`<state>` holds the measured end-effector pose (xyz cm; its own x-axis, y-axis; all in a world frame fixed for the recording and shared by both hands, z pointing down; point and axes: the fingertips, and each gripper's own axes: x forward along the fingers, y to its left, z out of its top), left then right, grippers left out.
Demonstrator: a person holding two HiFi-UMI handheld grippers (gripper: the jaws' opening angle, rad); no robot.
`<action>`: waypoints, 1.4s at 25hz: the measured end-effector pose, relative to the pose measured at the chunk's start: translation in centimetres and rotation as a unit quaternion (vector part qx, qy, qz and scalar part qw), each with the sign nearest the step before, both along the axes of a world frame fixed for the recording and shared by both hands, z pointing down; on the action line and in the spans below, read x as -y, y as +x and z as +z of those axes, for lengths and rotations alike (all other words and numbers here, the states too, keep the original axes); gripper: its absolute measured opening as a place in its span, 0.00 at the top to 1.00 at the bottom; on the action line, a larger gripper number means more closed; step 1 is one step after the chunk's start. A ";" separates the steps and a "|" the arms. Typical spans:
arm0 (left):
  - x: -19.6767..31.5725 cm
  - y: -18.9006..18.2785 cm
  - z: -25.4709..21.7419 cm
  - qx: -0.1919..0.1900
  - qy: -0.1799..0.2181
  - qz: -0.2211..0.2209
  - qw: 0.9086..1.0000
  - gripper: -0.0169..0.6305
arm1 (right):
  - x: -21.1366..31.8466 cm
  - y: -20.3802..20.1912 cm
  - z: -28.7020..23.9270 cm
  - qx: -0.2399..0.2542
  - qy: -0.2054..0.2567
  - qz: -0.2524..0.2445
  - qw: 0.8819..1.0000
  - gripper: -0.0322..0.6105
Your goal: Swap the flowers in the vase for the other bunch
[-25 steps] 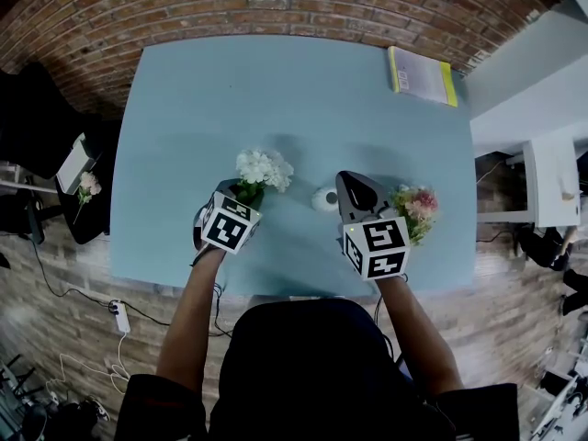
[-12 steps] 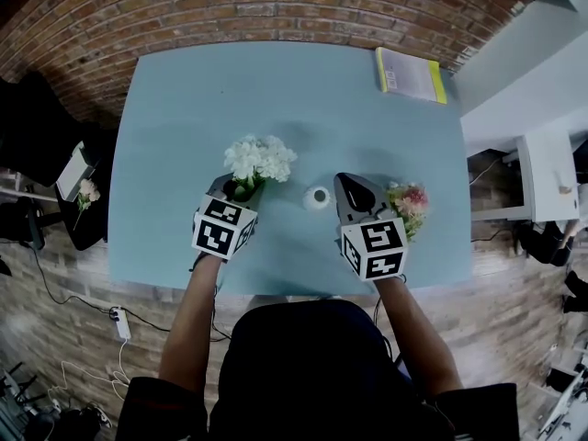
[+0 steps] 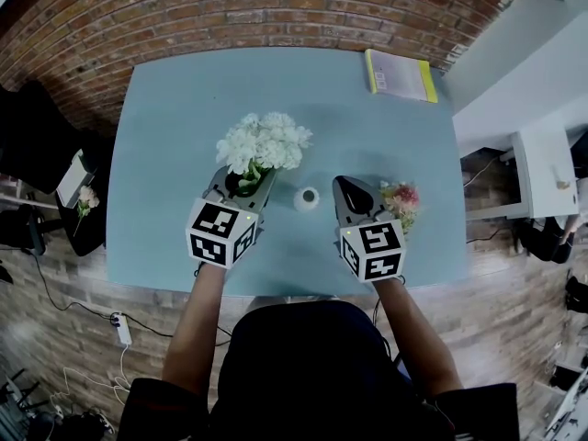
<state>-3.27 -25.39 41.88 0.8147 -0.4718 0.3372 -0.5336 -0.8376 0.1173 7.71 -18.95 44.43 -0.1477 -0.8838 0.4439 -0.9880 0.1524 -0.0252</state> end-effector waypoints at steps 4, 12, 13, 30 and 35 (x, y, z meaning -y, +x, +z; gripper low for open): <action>-0.9 2.0 -3.5 -0.049 0.021 0.012 0.998 0.81 | -0.6 0.7 -0.1 0.005 0.001 0.003 1.000 0.93; -2.2 5.0 -7.8 -0.124 0.072 0.028 0.989 0.81 | -1.6 1.8 -0.3 0.010 0.003 0.002 1.000 0.93; -2.3 5.4 -8.3 -0.129 0.076 0.029 0.988 0.81 | -1.7 2.1 -0.3 0.010 0.003 0.002 1.000 0.93; -1.9 9.1 -8.4 -0.167 0.131 0.015 0.977 0.81 | -3.8 4.5 1.5 0.004 -0.023 -0.001 1.000 0.93; -1.2 9.3 -6.7 -0.163 0.125 0.009 0.979 0.81 | -3.5 5.0 2.0 0.003 -0.033 -0.004 0.999 0.93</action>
